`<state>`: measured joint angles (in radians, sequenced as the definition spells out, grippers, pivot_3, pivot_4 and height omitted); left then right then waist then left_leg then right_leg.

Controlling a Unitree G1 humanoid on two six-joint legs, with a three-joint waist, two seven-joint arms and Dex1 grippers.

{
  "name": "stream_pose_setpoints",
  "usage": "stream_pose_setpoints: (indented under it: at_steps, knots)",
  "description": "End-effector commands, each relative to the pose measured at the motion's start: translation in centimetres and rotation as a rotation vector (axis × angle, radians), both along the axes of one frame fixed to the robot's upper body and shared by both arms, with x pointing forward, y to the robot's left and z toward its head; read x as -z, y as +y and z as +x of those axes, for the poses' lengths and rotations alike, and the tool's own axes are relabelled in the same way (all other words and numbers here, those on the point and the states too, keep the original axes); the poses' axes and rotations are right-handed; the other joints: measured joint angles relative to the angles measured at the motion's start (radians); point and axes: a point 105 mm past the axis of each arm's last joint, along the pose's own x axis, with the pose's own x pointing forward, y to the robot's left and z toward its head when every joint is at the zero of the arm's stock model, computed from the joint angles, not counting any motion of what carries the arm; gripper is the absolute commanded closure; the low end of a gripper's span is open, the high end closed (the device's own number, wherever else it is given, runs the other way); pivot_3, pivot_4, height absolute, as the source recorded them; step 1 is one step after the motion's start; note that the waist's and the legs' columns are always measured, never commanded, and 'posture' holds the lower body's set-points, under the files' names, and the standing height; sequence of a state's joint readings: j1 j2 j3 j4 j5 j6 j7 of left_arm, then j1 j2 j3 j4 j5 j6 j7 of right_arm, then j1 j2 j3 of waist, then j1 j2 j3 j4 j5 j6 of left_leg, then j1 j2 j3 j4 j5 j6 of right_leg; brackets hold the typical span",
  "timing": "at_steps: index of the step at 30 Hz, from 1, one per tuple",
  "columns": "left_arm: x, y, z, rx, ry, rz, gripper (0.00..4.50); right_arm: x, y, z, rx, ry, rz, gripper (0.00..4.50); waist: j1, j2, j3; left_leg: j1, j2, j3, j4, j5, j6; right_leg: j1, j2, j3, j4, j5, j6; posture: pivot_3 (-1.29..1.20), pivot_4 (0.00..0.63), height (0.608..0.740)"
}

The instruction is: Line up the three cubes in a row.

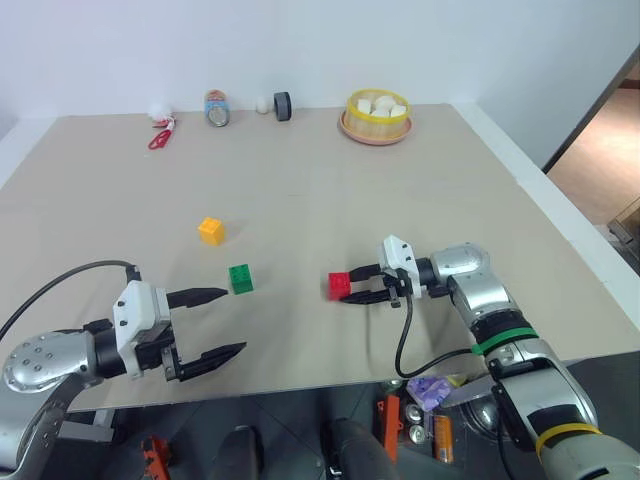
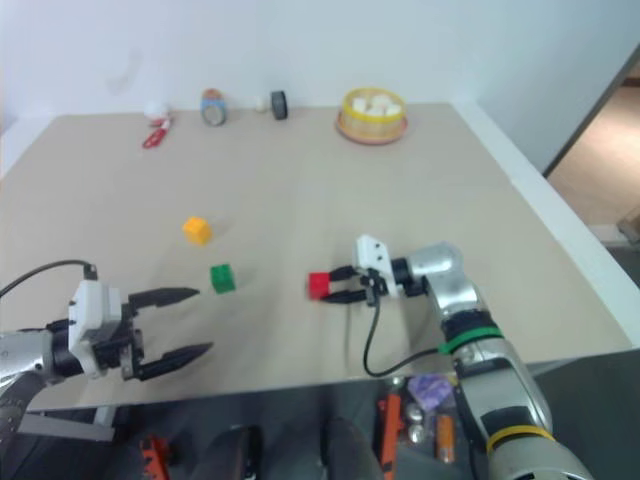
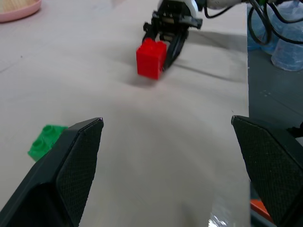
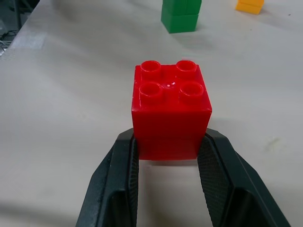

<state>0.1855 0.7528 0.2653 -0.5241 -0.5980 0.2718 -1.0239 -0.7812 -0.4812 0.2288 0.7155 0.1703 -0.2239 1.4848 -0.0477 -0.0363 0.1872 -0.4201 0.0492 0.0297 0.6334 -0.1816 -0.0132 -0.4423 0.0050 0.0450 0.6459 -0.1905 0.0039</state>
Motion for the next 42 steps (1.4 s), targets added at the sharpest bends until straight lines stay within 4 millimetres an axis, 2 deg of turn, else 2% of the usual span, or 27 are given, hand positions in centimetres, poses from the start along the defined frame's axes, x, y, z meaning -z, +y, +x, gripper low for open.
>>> stream_pose_setpoints:
  at_steps: [1, 7, 13, 25, 27, 31, 34, 40, 42]
  knots:
    - [-1.2, 0.0, -0.5, -0.013, -0.045, 0.0, 0.0, -0.6, -0.7, -0.3, -0.041, -0.011, -0.002, 3.31, 0.0, 0.0, 0.0, 0.0, 0.0, 0.0, 0.0, 0.0, 0.0, 0.0, 0.0, 0.0, 0.0, 0.0, 0.0, 0.0, 0.15, 0.74]
    - [-1.1, 0.3, -1.0, -0.028, -0.033, -0.002, 0.0, 0.3, -1.4, -1.1, -0.064, 0.014, -0.03, 3.31, 0.0, 0.0, 0.0, 0.0, 0.0, 0.0, 0.0, 0.0, 0.0, 0.0, 0.0, 0.0, 0.0, 0.0, 0.0, 0.0, 0.15, 0.74]
    - [-1.3, 0.4, -0.7, -0.036, -0.037, -0.008, 0.0, 0.3, -1.9, -1.1, -0.037, 0.028, -0.028, 3.31, 0.0, 0.0, 0.0, 0.0, 0.0, 0.0, 0.0, 0.0, 0.0, 0.0, 0.0, 0.0, 0.0, 0.0, 0.0, 0.0, 0.15, 0.74]
    - [-1.6, 0.2, -0.1, -0.032, -0.057, -0.018, 0.0, 0.8, -1.6, -1.2, -0.031, 0.047, -0.048, 3.31, 0.0, 0.0, 0.0, 0.0, 0.0, 0.0, 0.0, 0.0, 0.0, 0.0, 0.0, 0.0, 0.0, 0.0, 0.0, 0.0, 0.15, 0.74]
    - [-1.6, 0.2, 0.0, -0.035, -0.062, -0.018, 0.0, 0.9, -1.7, -1.0, -0.023, 0.067, -0.057, 2.27, 0.0, 0.0, 0.0, 0.0, 0.0, 0.0, 0.0, 0.0, 0.0, 0.0, 0.0, 0.0, 0.0, 0.0, 0.0, 0.0, 0.15, 0.74]
    - [-1.6, 0.2, 0.0, -0.043, -0.069, -0.02, 0.0, 0.9, -1.8, -0.8, -0.009, 0.085, -0.066, 0.9, 0.0, 0.0, 0.0, 0.001, 0.0, 0.001, 0.0, 0.0, 0.0, 0.0, 0.0, 0.0, 0.0, 0.0, 0.0, 0.0, 0.15, 0.74]
    - [-1.6, 0.0, 0.0, -0.048, -0.072, -0.022, 0.0, 1.2, -2.0, -0.7, 0.0, 0.071, -0.088, 0.04, 0.0, 0.0, 0.0, 0.002, 0.0, 0.001, 0.0, 0.0, 0.0, 0.001, 0.0, 0.0, 0.001, 0.0, 0.0, 0.0, 0.15, 0.74]
    - [-1.6, 0.1, 0.0, -0.069, -0.08, -0.04, 0.0, 0.3, -2.2, 0.1, 0.036, 0.071, -0.082, 0.04, 0.0, 0.0, 0.0, 0.005, -0.001, 0.0, 0.001, 0.0, 0.0, 0.002, 0.0, 0.002, 0.001, 0.0, 0.0, 0.0, 0.15, 0.74]
    - [-1.9, 0.6, -0.2, -0.097, -0.075, -0.061, 0.0, -0.8, -2.5, 0.5, 0.052, 0.064, -0.071, 0.04, 0.0, 0.0, 0.0, 0.005, -0.001, 0.0, 0.001, 0.0, 0.0, 0.002, 0.0, 0.002, 0.001, 0.0, 0.0, 0.0, 0.15, 0.74]
